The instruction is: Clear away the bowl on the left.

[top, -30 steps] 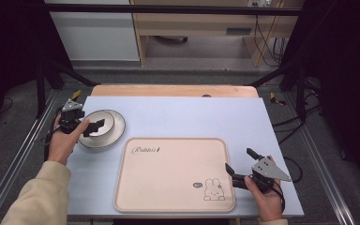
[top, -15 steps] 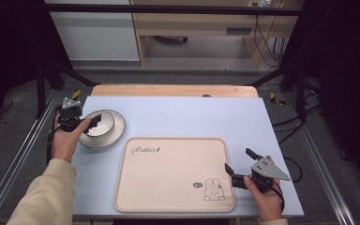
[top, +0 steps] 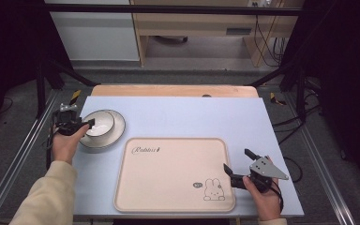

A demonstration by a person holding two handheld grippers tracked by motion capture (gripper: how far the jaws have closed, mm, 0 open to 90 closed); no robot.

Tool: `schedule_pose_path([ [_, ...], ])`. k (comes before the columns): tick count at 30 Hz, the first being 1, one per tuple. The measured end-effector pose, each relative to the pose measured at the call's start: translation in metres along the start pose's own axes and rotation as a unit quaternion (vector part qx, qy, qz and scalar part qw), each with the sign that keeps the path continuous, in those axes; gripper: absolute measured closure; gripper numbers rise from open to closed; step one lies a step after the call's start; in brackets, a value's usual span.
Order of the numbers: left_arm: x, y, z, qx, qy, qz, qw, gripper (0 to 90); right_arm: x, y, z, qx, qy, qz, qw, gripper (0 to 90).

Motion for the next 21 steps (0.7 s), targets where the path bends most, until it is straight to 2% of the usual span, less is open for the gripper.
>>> schedule_pose_path([
  [7,-0.003,-0.005,-0.004,0.023,-0.014,0.012,0.9996,46.6,-0.001,0.001,-0.002,-0.004,-0.005,0.002,1.0,6.8],
  [12,-0.009,-0.005,-0.008,0.047,-0.025,-0.001,0.9986,50.3,-0.001,0.002,-0.002,-0.007,-0.005,0.001,1.0,6.7],
  [15,-0.011,-0.005,-0.009,0.049,-0.032,-0.001,0.9983,52.1,-0.001,0.002,-0.002,-0.009,-0.005,0.002,0.9999,6.7],
  [21,-0.015,-0.007,-0.01,0.065,-0.033,0.002,0.9973,61.9,-0.002,0.003,-0.003,-0.013,-0.006,0.003,0.9999,7.0],
])
Point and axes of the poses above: each handheld gripper's, and its own axes: x roughly backward along the jaws, z roughly out of its top, y roughly to its right, the point moved 5 cm from there along -x, roughly forward along the jaws, and after that the axes turned 11 degrees about -x, right-handed, at the moved point
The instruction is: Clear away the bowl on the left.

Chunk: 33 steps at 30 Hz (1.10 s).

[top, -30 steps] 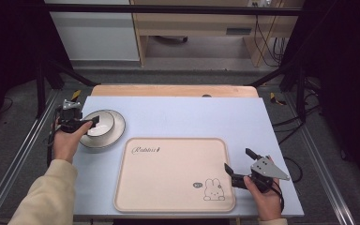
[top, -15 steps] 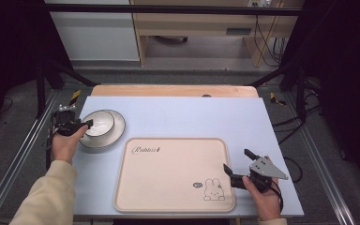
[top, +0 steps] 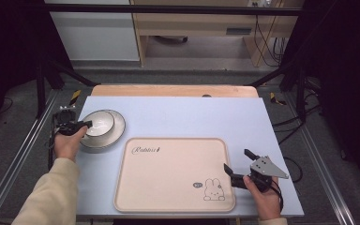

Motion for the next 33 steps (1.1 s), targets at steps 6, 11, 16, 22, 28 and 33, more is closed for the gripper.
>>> schedule_pose_path([
  [6,-0.004,-0.003,-0.002,0.003,-0.007,-0.001,1.0,69.2,-0.001,0.0,-0.001,0.002,-0.002,0.0,1.0,7.0],
  [11,-0.006,-0.003,-0.002,0.01,-0.016,-0.01,0.9998,75.6,-0.001,0.0,0.0,0.002,-0.002,0.001,1.0,7.0],
  [16,-0.007,-0.001,-0.004,0.009,-0.031,-0.025,0.9992,82.1,-0.001,0.001,0.0,0.002,-0.003,0.001,1.0,7.0],
  [22,0.001,0.001,-0.005,0.034,-0.022,-0.04,0.9984,83.0,0.0,-0.002,0.001,0.002,0.001,0.003,1.0,6.9],
  [28,0.018,0.0,0.0,0.054,0.006,-0.039,0.9978,82.5,0.003,-0.003,0.003,0.01,0.008,0.003,0.9999,6.8],
  [33,0.03,0.007,0.009,0.029,0.017,-0.049,0.9982,82.5,0.005,-0.002,0.005,0.012,0.016,0.003,0.9998,6.8],
])
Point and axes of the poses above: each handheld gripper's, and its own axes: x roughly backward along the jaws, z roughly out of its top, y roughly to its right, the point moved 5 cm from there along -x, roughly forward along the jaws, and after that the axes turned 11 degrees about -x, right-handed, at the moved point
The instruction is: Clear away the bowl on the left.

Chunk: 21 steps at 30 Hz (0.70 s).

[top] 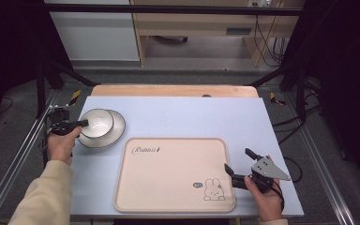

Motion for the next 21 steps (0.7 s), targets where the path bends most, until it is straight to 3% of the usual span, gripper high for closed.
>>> schedule_pose_path([
  [10,0.002,0.032,0.008,-0.039,0.009,-0.032,0.9987,82.4,0.0,0.001,-0.001,0.008,-0.003,-0.001,1.0,6.9],
  [21,0.002,0.067,0.012,-0.078,0.014,-0.063,0.9949,82.4,-0.001,0.001,-0.001,0.008,-0.004,-0.001,1.0,7.1],
])
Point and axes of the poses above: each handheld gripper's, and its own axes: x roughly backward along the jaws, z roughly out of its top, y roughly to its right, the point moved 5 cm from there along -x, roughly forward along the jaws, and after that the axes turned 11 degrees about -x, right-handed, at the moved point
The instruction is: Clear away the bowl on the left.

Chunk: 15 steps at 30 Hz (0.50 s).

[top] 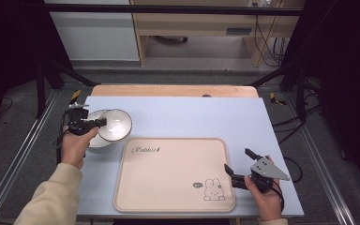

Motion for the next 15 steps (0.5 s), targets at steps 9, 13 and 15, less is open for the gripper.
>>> schedule_pose_path([
  [9,-0.002,0.022,0.003,-0.01,-0.001,-0.025,0.9996,82.3,0.0,0.002,-0.001,-0.002,-0.005,-0.006,1.0,7.5],
  [13,-0.004,0.029,0.004,-0.015,-0.002,-0.029,0.9995,82.3,0.001,0.002,-0.001,-0.002,-0.004,-0.006,1.0,7.5],
  [15,-0.004,0.032,0.004,-0.02,-0.005,-0.031,0.9993,82.3,0.001,0.002,-0.001,-0.003,-0.005,-0.007,1.0,7.5],
])
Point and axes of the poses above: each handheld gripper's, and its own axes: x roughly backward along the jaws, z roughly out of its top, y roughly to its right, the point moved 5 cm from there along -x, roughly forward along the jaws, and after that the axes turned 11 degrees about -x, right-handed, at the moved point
